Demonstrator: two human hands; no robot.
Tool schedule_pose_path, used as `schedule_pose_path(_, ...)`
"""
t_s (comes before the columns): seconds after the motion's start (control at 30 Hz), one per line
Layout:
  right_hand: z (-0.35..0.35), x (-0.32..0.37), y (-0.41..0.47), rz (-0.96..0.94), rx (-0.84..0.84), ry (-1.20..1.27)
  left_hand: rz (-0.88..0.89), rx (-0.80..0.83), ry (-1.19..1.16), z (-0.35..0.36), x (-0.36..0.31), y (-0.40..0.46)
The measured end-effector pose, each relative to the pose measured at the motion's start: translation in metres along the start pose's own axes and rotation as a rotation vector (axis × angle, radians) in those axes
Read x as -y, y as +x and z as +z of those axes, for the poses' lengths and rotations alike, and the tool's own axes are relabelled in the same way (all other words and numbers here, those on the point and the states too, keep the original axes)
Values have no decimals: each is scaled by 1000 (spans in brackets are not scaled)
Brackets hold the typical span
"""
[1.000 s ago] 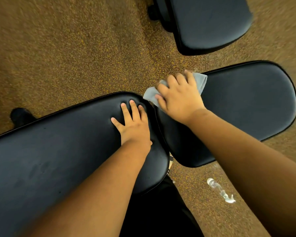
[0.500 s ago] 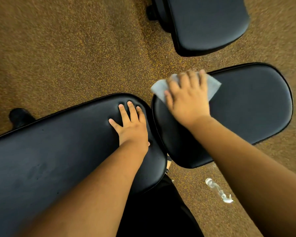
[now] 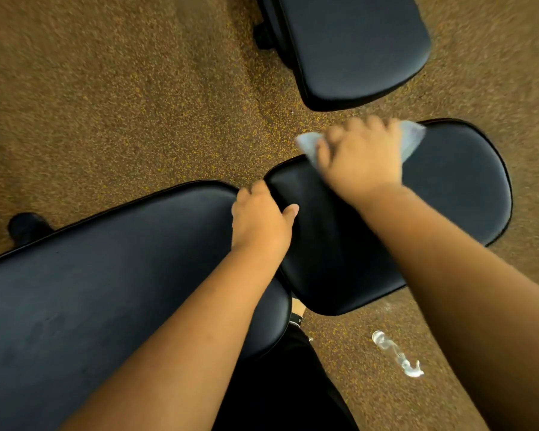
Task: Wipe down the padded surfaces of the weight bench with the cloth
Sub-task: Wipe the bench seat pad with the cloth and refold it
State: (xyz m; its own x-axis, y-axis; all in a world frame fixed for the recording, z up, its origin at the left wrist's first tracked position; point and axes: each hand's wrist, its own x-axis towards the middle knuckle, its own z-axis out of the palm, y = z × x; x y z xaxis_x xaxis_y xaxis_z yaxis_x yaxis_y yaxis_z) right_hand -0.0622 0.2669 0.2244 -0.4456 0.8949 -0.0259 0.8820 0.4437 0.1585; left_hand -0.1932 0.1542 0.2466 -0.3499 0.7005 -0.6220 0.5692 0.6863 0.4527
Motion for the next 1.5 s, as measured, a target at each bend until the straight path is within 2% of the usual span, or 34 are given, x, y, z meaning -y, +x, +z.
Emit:
schedule_pose_path(0.1,6,15,-14,-250,-1,49,-22,-100,-131,7,7,2)
schedule_pose_path(0.17,1,-6,-13,-290,-2,48,-39,-124,-219,7,14,6)
schedule_pose_path(0.3,-7,-62,-11,-2,-65,7,-31,-156,-276,10,19,8)
schedule_pose_path(0.4,-4,-53,-7,152,-54,-26,-39,-182,-292,15,18,9)
schedule_pose_path(0.47,-1,-22,-5,106,-18,-13,-40,-192,-297,17,18,9)
schedule_pose_path(0.6,4,34,-2,-115,48,77,-20,-194,-280,16,19,11)
schedule_pose_path(0.73,2,20,2,-250,44,145,-4,-196,-271,15,21,13)
schedule_pose_path(0.8,1,-6,1,-198,-14,124,-6,-199,-280,14,21,13)
schedule_pose_path(0.9,0,-45,-7,18,-75,37,-18,-197,-300,14,21,12)
schedule_pose_path(1.03,-4,-42,-4,208,-36,29,-14,-196,-302,15,22,12)
schedule_pose_path(1.1,-4,-19,4,175,10,52,-11,-196,-295,15,22,12)
schedule_pose_path(1.2,4,24,1,16,73,105,-8,-172,-292,12,21,14)
schedule_pose_path(1.27,7,39,-7,-53,6,207,-30,-111,-302,7,23,16)
schedule_pose_path(1.33,2,35,-10,-34,-89,459,-73,-59,-356,-1,27,14)
schedule_pose_path(1.4,-16,25,-13,129,7,901,-102,-60,-423,-11,31,7)
schedule_pose_path(1.5,-53,17,-28,508,164,1653,-60,-103,-537,-25,25,-5)
